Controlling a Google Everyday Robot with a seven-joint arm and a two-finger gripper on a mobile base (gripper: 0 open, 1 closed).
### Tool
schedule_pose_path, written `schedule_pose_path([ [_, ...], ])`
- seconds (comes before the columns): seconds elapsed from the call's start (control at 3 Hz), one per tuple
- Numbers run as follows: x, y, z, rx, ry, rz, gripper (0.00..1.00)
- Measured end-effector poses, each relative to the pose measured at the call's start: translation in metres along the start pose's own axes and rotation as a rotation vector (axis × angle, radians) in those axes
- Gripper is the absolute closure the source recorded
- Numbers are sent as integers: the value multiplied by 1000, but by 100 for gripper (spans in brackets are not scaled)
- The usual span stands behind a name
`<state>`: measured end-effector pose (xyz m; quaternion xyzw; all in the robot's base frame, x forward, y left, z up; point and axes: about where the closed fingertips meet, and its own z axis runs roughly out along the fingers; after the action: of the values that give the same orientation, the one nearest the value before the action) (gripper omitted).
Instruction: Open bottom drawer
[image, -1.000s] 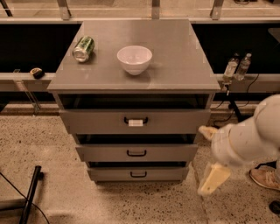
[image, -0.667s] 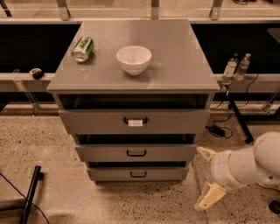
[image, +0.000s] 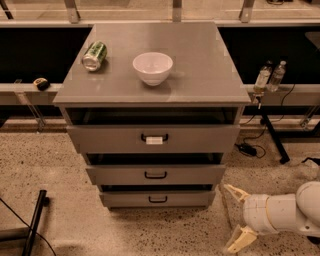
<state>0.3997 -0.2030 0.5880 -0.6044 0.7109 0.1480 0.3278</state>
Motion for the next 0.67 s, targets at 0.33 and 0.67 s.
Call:
schedule_pose_path([
  [0.33,-2,-20,13,37,-15,-23,0],
  [0.67,32,-15,75,17,-79,-20,0],
])
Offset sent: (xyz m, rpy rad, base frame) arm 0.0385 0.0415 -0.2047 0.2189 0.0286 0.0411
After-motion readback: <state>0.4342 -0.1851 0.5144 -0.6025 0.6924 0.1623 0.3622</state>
